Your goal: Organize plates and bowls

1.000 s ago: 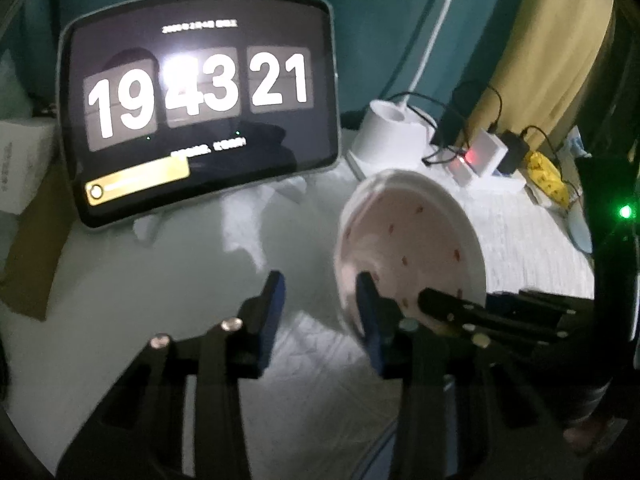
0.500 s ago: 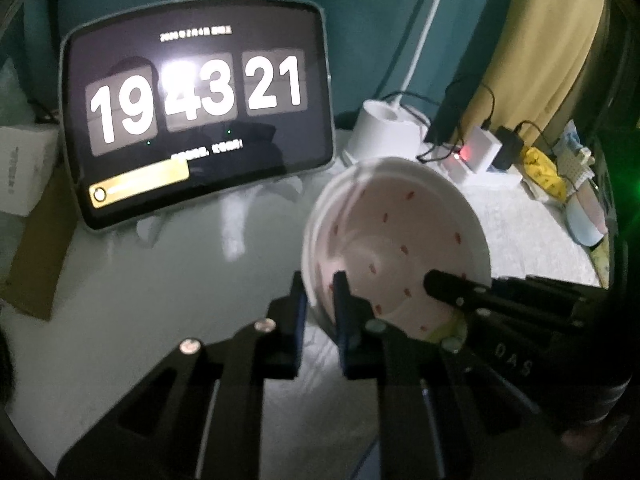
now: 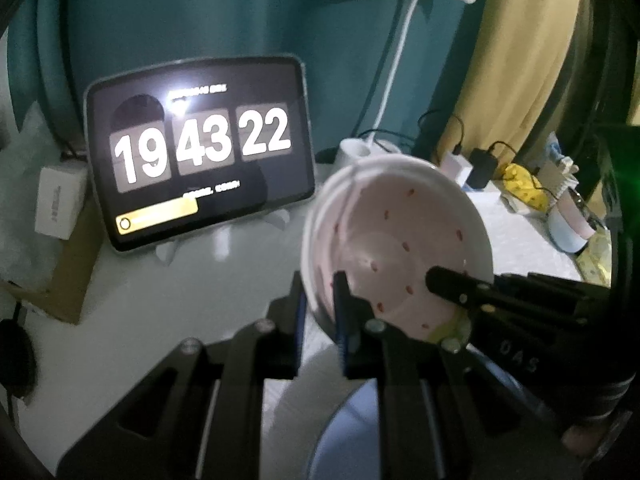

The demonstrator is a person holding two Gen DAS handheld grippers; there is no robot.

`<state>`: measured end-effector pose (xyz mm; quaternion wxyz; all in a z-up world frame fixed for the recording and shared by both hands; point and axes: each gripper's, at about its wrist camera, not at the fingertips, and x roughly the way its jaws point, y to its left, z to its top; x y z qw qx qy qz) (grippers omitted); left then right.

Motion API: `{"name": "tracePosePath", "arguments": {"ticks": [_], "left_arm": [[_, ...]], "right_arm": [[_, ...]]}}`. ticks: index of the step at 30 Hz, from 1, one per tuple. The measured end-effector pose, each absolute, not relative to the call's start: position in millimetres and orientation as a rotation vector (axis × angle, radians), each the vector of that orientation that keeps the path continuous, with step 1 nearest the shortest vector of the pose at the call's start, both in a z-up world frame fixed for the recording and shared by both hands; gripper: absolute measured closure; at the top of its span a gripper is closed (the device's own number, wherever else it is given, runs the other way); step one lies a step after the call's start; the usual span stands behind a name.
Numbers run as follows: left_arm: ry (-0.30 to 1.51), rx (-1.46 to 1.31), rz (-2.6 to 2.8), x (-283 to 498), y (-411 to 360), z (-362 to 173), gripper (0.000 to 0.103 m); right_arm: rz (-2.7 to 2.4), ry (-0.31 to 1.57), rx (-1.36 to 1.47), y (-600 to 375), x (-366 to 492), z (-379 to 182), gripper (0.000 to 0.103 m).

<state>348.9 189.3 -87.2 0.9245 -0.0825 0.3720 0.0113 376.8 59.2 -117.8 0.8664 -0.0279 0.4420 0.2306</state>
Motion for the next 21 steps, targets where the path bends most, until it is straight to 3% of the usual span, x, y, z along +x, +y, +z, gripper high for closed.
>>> {"name": "tracePosePath", "arguments": {"ticks": [21], "left_arm": [[0.673, -0.096, 0.004, 296, 120, -34, 0.09]], "right_arm": [[0.466, 0.74, 0.039, -16, 318, -76, 0.088]]}}
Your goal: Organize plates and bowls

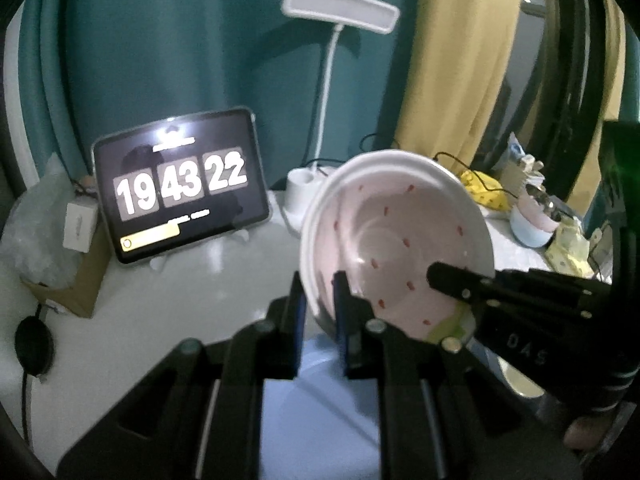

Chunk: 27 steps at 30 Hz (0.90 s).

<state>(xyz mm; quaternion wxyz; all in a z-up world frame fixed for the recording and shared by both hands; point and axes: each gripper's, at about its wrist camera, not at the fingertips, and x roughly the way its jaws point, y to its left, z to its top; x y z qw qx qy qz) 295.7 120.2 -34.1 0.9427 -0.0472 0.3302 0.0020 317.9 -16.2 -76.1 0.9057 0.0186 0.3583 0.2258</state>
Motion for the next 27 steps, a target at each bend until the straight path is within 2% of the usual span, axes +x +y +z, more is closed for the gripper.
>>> {"name": "tracePosePath", "arguments": {"ticks": [27], "left_arm": [[0.666, -0.067, -0.08, 255, 18, -21, 0.09]], "right_arm": [[0.418, 0.714, 0.122, -124, 268, -69, 0.088]]}}
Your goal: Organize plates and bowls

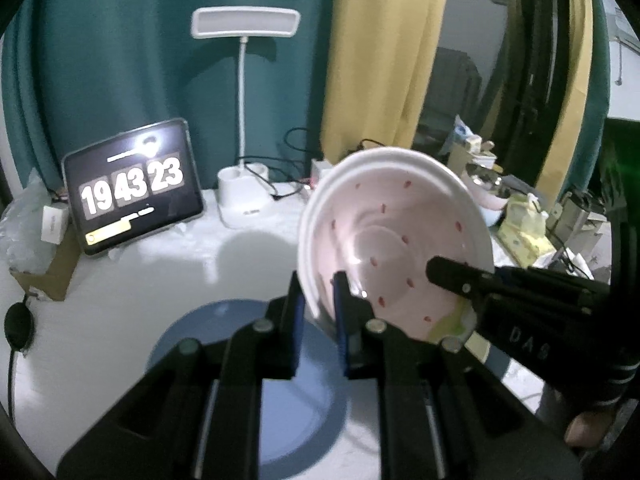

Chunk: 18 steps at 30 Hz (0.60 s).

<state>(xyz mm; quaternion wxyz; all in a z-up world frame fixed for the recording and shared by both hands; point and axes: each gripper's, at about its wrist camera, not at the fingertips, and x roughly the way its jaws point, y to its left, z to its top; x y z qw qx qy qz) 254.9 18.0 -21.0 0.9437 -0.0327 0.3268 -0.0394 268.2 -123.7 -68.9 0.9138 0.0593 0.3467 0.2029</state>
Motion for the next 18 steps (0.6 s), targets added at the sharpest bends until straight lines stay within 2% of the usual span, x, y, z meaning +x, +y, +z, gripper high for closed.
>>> {"name": "tracePosePath", "arguments": {"ticks": [18], "left_arm": [[0.726, -0.02, -0.15, 261, -44, -41, 0.089]], "right_arm": [[0.346, 0.738, 0.174, -184, 263, -92, 0.088]]}}
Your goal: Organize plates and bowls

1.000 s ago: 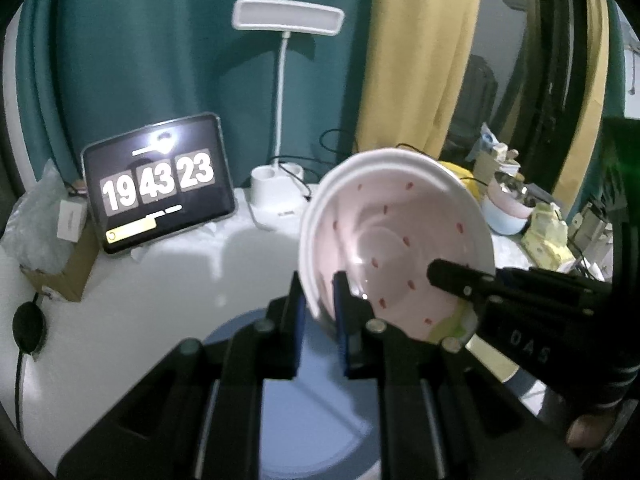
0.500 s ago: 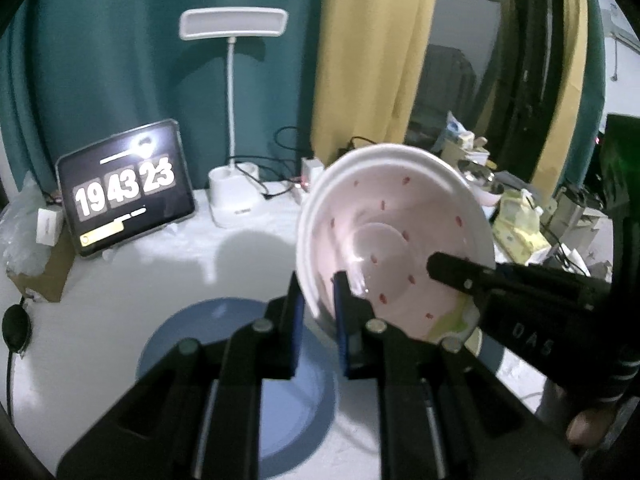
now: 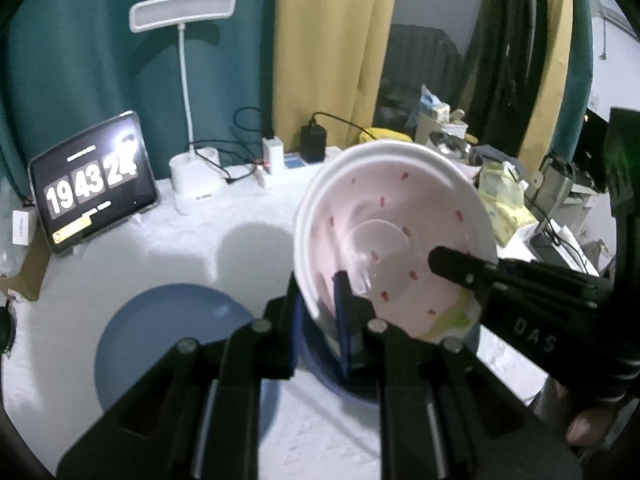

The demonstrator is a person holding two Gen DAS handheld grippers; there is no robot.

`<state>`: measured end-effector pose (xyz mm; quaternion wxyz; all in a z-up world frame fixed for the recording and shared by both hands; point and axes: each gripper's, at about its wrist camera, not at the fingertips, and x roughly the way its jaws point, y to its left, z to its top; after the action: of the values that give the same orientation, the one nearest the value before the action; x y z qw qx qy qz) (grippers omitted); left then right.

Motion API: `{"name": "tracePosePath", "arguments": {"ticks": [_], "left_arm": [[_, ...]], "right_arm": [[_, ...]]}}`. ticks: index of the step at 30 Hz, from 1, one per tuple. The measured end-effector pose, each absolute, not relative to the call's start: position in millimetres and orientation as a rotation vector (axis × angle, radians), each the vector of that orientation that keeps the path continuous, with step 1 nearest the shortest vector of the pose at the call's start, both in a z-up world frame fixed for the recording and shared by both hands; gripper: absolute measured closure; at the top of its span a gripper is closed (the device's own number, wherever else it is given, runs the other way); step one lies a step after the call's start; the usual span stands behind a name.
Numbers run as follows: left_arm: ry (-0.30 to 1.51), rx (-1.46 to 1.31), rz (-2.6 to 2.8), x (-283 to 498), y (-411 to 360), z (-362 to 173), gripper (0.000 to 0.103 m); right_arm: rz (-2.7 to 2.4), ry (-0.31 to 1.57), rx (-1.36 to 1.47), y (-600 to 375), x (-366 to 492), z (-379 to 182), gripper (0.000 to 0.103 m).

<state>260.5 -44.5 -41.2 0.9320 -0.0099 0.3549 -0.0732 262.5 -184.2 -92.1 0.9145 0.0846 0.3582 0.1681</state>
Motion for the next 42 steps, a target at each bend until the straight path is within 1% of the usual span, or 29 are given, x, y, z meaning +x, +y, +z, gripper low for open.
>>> {"name": "tracePosePath", "arguments": {"ticks": [13, 26, 32, 39, 41, 42], "left_arm": [[0.792, -0.004, -0.167, 269, -67, -67, 0.088], [0.855, -0.014, -0.172, 276, -70, -89, 0.087], [0.873, -0.014, -0.178, 276, -72, -96, 0.085], [0.86, 0.007, -0.158, 274, -69, -96, 0.084], [0.869, -0.007, -0.143, 275, -65, -96, 0.079], [0.87, -0.022, -0.143, 276, -62, -96, 0.079]], "right_arm": [[0.323, 0.8, 0.166, -199, 270, -121, 0.088], [0.314, 0.851, 0.138, -199, 277, -138, 0.088], [0.299, 0.852, 0.104, -194, 278, -137, 0.079], [0.29, 0.846, 0.042, -189, 278, -139, 0.078], [0.3, 0.846, 0.049, -189, 279, -139, 0.076], [0.301, 0.847, 0.048, -188, 279, -139, 0.076]]}}
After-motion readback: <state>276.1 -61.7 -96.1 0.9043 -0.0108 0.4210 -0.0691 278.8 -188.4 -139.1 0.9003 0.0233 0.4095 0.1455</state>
